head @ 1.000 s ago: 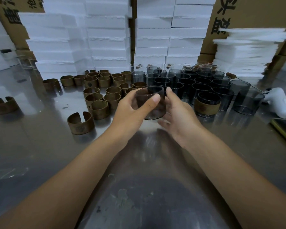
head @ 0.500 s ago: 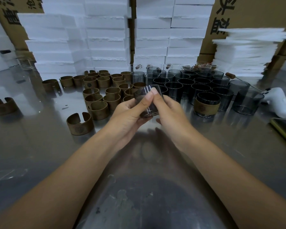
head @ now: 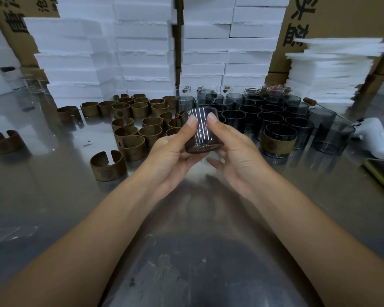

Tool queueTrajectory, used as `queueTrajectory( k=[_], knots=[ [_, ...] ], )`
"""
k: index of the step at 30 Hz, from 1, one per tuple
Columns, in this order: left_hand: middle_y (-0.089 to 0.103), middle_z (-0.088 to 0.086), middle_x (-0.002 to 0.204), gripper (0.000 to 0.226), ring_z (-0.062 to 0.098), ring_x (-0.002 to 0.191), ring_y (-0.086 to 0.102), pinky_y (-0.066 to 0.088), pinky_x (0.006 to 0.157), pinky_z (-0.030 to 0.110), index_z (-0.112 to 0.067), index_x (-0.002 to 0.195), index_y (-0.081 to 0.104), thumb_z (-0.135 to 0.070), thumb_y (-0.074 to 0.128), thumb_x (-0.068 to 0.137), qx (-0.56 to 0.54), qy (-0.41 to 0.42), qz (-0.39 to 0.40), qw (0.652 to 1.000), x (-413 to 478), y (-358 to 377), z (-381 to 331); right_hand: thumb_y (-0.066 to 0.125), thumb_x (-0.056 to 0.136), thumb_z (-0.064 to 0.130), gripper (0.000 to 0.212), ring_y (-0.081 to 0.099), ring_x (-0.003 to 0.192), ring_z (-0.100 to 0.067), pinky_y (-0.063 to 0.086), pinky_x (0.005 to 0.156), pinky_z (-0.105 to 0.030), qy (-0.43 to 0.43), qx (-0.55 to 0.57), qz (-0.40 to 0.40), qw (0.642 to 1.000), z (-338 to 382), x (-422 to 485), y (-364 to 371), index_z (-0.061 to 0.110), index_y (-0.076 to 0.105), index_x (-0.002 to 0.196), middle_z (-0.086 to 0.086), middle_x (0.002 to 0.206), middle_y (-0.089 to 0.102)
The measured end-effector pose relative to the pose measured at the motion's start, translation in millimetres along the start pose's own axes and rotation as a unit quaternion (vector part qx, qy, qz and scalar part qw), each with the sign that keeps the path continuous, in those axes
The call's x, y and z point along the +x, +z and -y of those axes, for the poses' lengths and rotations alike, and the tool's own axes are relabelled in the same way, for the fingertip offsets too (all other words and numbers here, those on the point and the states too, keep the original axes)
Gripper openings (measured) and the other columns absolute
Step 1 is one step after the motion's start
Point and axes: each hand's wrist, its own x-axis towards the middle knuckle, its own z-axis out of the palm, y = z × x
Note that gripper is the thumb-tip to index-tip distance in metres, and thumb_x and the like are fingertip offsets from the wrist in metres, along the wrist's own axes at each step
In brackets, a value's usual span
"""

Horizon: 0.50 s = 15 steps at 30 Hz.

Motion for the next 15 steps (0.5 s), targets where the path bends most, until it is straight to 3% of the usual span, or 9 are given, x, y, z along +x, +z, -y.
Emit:
queueTrajectory(
  k=[6,11,12,15],
  knots=[
    [0.072,0.008,0.108,0.031,0.02,0.107,0.066,0.054,0.088,0.027,-0.019,0.09,0.079,-0.041,0.062,0.076,-0.061,0.001,0.028,0.998,-1.9,1.3,-3.7,0.066,0.063,0.054,0.056,0.064,0.104,-0.01,0.042,0.096,-0.035,-0.012,-0.001,0.007,1.0,1.7,0.2,-2.8,0.023,0.069,0.11,0.003,0.107,0.072],
    [0.071,0.01,0.112,0.033,0.023,0.109,0.065,0.054,0.088,0.03,-0.017,0.091,0.079,-0.042,0.061,0.077,-0.091,0.002,0.025,0.995,-1.4,3.7,-4.1,0.064,0.065,0.054,0.051,0.064,0.106,-0.01,0.043,0.098,-0.034,-0.028,-0.002,0.01,1.0,3.3,-0.6,-3.0,0.024,0.07,0.106,0.002,0.109,0.072],
    [0.07,0.011,0.114,0.035,0.023,0.109,0.065,0.054,0.088,0.03,-0.016,0.092,0.078,-0.042,0.061,0.077,-0.096,0.002,0.026,0.995,-0.9,3.9,-4.0,0.063,0.065,0.055,0.05,0.065,0.103,-0.007,0.046,0.094,-0.029,-0.038,-0.007,0.011,0.999,3.3,-0.7,-2.9,0.024,0.07,0.103,0.004,0.106,0.073],
    [0.066,0.013,0.121,0.044,0.024,0.112,0.063,0.052,0.094,0.035,-0.013,0.103,0.074,-0.046,0.061,0.076,-0.092,-0.002,0.024,0.995,0.1,2.6,-4.1,0.058,0.067,0.058,0.045,0.067,0.086,0.007,0.048,0.063,-0.005,-0.06,-0.017,0.042,0.997,2.2,-2.4,0.0,0.024,0.071,0.094,0.011,0.093,0.075]
  ],
)
